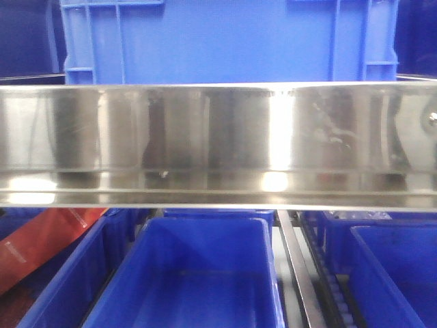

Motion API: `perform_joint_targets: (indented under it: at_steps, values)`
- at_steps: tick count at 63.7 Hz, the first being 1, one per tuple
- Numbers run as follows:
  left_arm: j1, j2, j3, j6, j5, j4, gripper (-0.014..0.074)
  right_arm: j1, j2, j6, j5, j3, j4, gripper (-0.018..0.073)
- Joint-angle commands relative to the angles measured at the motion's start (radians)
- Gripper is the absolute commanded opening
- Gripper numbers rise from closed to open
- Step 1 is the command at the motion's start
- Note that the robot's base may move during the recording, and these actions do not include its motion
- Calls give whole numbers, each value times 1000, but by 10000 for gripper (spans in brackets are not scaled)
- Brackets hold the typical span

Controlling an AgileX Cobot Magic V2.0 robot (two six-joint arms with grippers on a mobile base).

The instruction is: Place valve from conveyor to right shelf box

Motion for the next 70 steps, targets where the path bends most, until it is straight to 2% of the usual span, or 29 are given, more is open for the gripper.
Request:
perform_joint_targets:
  at_steps: [1,70]
  values:
    - [-6,-6,-5,-6,-49,-2,-111,-2,-6,-4,-75,-16,-2,-153]
    - [-6,-6,-5,-6,-49,-2,-111,-2,-6,-4,-75,-16,-2,-153]
